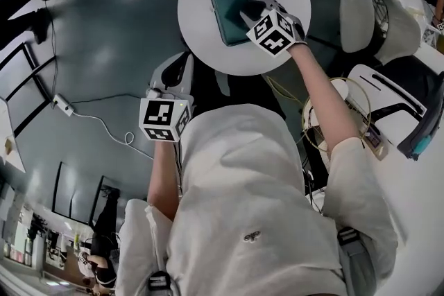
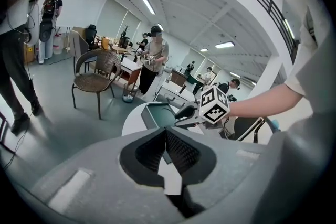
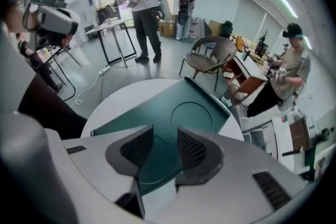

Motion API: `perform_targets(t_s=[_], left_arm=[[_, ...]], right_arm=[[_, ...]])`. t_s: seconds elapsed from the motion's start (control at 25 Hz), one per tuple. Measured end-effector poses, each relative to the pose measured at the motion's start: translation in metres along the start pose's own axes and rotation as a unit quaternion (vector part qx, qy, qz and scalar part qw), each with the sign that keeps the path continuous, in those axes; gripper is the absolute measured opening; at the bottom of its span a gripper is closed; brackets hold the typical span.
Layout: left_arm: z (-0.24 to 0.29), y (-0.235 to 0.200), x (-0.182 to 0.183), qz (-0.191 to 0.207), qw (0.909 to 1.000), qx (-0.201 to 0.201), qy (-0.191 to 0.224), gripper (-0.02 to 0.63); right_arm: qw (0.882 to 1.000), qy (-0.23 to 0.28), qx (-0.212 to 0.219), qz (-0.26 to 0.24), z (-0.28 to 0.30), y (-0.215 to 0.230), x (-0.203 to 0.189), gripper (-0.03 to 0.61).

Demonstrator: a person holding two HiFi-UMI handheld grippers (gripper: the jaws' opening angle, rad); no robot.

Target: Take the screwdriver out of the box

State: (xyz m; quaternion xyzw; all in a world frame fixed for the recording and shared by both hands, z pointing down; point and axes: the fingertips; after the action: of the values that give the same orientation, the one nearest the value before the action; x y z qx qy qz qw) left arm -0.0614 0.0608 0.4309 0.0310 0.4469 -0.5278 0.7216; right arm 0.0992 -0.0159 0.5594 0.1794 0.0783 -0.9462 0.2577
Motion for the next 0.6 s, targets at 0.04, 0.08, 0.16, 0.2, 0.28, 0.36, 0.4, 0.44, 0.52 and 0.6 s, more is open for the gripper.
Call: perform_targets(t_s=[0.04, 0.08, 0.16, 0.2, 0.28, 0.36, 0.4, 0.44, 0.52, 0.6], left_arm=[[0.004, -0.001, -0.003, 0.000, 1.0000, 0.001, -0.004, 0.012], [0.007, -0.001, -0.006, -0.001, 1.0000, 0.001, -0.007, 0.012], [0.012, -0.001, -0.011, -0.005, 0.9999, 0.001, -0.013, 0.012], [0.015, -0.001, -0.012, -0.007, 0.9999, 0.001, -0.016, 0.011], [0.021, -0.001, -0.015, -0.011, 0.9998, 0.000, -0.020, 0.012], [0.028, 0.000, -0.017, -0.014, 0.9996, 0.000, -0.024, 0.012], [0.033, 0.000, -0.018, -0.015, 0.9995, -0.001, -0.027, 0.012], [0.037, 0.000, -0.019, -0.017, 0.9994, -0.001, -0.029, 0.012], [0.047, -0.001, -0.019, -0.020, 0.9993, -0.003, -0.033, 0.012], [0.057, -0.006, -0.020, -0.018, 0.9991, -0.005, -0.038, 0.012]], right_arm=[[0.999, -0.003, 0.013, -0.030, 0.004, -0.002, 0.000, 0.156], [0.998, -0.007, 0.024, -0.060, 0.007, -0.004, -0.001, 0.179], [0.993, -0.020, 0.036, -0.113, 0.012, -0.005, -0.004, 0.199], [0.990, -0.027, 0.040, -0.134, 0.014, -0.005, -0.005, 0.199], [0.985, -0.038, 0.049, -0.159, 0.019, -0.003, -0.007, 0.197], [0.982, -0.046, 0.057, -0.171, 0.023, 0.000, -0.010, 0.195], [0.981, -0.050, 0.060, -0.177, 0.025, 0.001, -0.011, 0.191], [0.980, -0.053, 0.063, -0.183, 0.027, 0.003, -0.013, 0.179], [0.976, -0.057, 0.069, -0.199, 0.028, 0.003, -0.014, 0.174], [0.971, -0.062, 0.073, -0.218, 0.029, 0.000, -0.015, 0.165]])
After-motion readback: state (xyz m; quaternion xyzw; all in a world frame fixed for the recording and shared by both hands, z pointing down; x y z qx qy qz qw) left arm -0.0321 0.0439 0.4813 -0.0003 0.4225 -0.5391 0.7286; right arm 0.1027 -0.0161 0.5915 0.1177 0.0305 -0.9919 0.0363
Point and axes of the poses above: the fingertips, and each gripper's own axes: z forward along the fingers, y to its right, x out of its top, and after that the axes turned 1 degree about -y, right-handed
